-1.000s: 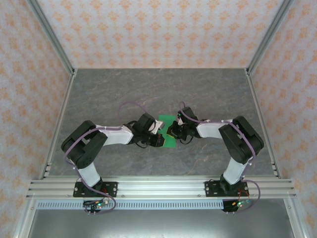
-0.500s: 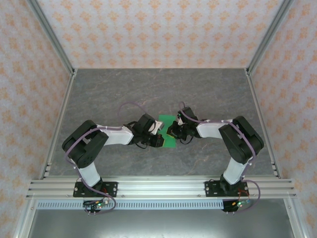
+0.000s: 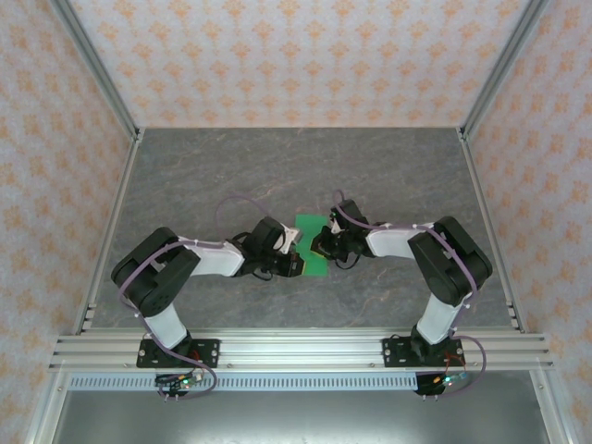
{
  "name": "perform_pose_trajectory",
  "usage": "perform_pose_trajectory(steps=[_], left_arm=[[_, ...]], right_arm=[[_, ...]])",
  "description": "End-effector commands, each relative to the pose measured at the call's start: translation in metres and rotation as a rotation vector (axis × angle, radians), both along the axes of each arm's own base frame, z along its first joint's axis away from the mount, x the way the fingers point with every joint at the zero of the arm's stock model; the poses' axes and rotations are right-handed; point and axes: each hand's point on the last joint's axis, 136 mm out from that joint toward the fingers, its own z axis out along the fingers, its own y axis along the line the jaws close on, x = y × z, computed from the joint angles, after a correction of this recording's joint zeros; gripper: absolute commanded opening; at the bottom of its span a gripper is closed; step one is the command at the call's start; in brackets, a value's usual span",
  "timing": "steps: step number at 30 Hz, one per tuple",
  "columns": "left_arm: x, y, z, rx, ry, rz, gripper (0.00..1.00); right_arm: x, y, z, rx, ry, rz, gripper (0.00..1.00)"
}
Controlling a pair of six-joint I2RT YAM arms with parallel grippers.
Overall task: Fold a paper plane with a square sheet of paper (fold left side to right side)
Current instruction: Fold the triangle a second time at the center of the table.
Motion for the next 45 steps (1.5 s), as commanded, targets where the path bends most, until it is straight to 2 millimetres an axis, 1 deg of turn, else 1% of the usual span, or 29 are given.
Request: perform_pose_trajectory(steps=[1, 5, 8, 11, 13, 18, 20, 21, 24, 33, 36, 45], left_arm=[[-0.028, 0.021, -0.022, 0.062, 0.107, 0.025, 0.03], [-0.035, 0.029, -0.023, 0.064, 0.115, 0.043, 0.03], [-0.039, 0.033, -0.019, 0.062, 0.111, 0.049, 0.02], [-0.040, 0.035, -0.010, 0.055, 0.097, 0.055, 0.03], [-0.038, 0.034, 0.001, 0.043, 0.077, 0.060, 0.03], [-0.021, 0.025, 0.041, -0.035, -0.002, 0.084, 0.05], [-0.016, 0.020, 0.051, -0.048, -0.015, 0.075, 0.06], [-0.016, 0.018, 0.051, -0.049, -0.011, 0.066, 0.06], [-0.010, 0.013, 0.046, -0.023, 0.000, 0.049, 0.06], [0.002, 0.010, 0.019, 0.051, 0.025, 0.049, 0.06], [0.003, 0.014, 0.009, 0.081, 0.035, 0.060, 0.05], [-0.002, 0.026, -0.006, 0.135, 0.050, 0.089, 0.04]], right_arm=[[-0.014, -0.017, -0.027, -0.111, 0.072, -0.007, 0.11], [-0.013, -0.016, -0.026, -0.110, 0.071, -0.007, 0.11], [-0.014, -0.017, -0.028, -0.113, 0.074, -0.005, 0.11], [-0.014, -0.017, -0.028, -0.111, 0.074, -0.005, 0.11], [-0.015, -0.016, -0.028, -0.109, 0.074, -0.003, 0.11], [-0.014, -0.015, -0.026, -0.102, 0.070, -0.002, 0.11], [-0.013, -0.015, -0.026, -0.102, 0.070, -0.003, 0.11], [-0.013, -0.015, -0.025, -0.101, 0.068, -0.003, 0.11], [-0.013, -0.014, -0.026, -0.099, 0.070, -0.003, 0.11], [-0.013, -0.013, -0.025, -0.096, 0.071, 0.002, 0.11], [-0.013, -0.013, -0.025, -0.096, 0.071, 0.001, 0.11], [-0.012, -0.012, -0.024, -0.095, 0.066, 0.007, 0.11]])
